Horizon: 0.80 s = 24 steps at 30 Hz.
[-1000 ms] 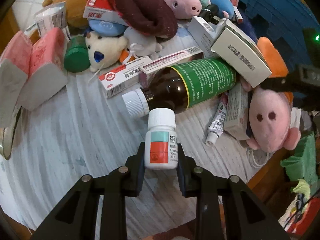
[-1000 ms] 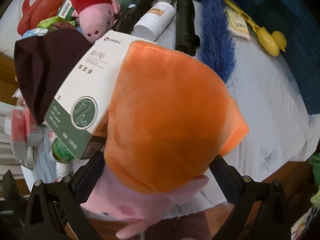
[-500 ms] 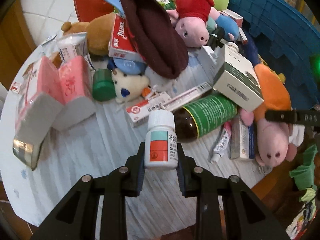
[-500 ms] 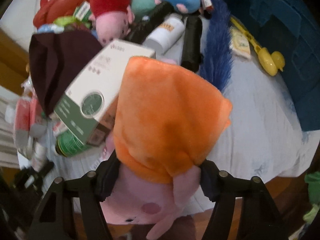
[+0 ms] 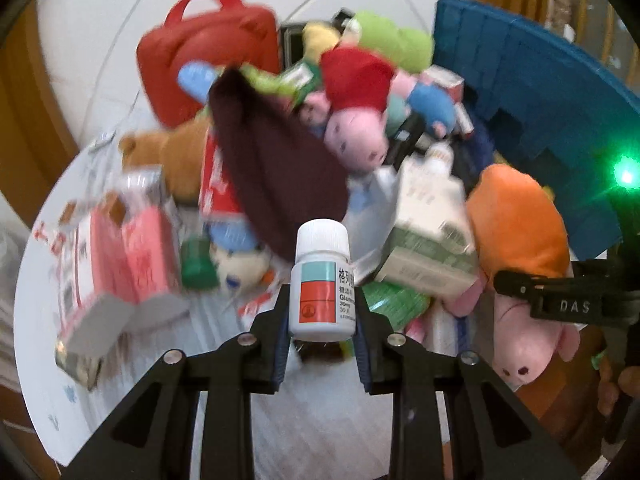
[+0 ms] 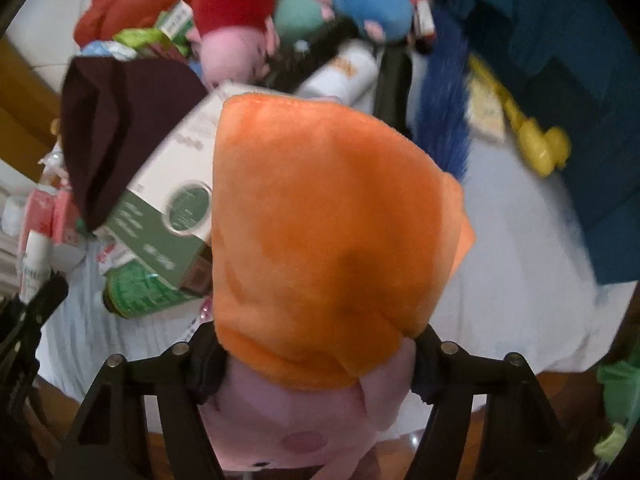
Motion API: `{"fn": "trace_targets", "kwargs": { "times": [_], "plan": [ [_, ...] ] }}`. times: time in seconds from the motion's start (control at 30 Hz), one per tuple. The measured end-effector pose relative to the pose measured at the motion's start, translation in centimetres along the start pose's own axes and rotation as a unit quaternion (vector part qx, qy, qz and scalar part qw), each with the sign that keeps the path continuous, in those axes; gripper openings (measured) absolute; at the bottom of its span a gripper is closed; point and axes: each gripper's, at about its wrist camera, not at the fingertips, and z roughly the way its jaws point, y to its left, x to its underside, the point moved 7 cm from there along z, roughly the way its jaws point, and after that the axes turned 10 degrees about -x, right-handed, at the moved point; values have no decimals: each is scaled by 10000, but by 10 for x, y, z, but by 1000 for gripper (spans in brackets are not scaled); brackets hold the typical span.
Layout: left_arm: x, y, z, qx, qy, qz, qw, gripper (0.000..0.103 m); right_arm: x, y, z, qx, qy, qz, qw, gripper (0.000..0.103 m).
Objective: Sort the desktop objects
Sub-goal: 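Carry the pill bottle and plush pig over the crate and open both tools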
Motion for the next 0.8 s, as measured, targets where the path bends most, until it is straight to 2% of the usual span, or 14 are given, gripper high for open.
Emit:
{"fn": "trace_targets", "kwargs": {
  "times": [0.17,0.23,0.3,0.43,0.53,0.7,0.8],
  "plan": [
    [-39,-21,-27,125,-411,66,9991,27,-24,14,-43,100,-652,-152,9977,71],
    [-57,-31,-39,121,-603,100,9981,27,-37,8,-66,117,-913,-217,9955,71],
    [-74,-39,-49,115,-762,119,9970,27,-51,17,-89,118,-1180,-272,9926,71],
    [-114,-68,-74,117,-1227,174,9922,27,-74,7,-142,93,-1751,-454,9835,71],
    [-147,-98,-97,166,-1615,191,9866,27,-94,2,-193,37,-2274,-656,9716,71],
    [-205,-166,-133,318,-2199,215,9748,27,-124,-24,-293,-1,-3171,-997,9431,71],
    [-235,-217,-149,498,-2387,254,9695,27,-137,-54,-346,225,-3544,-1135,9279,71]
  ]
}}
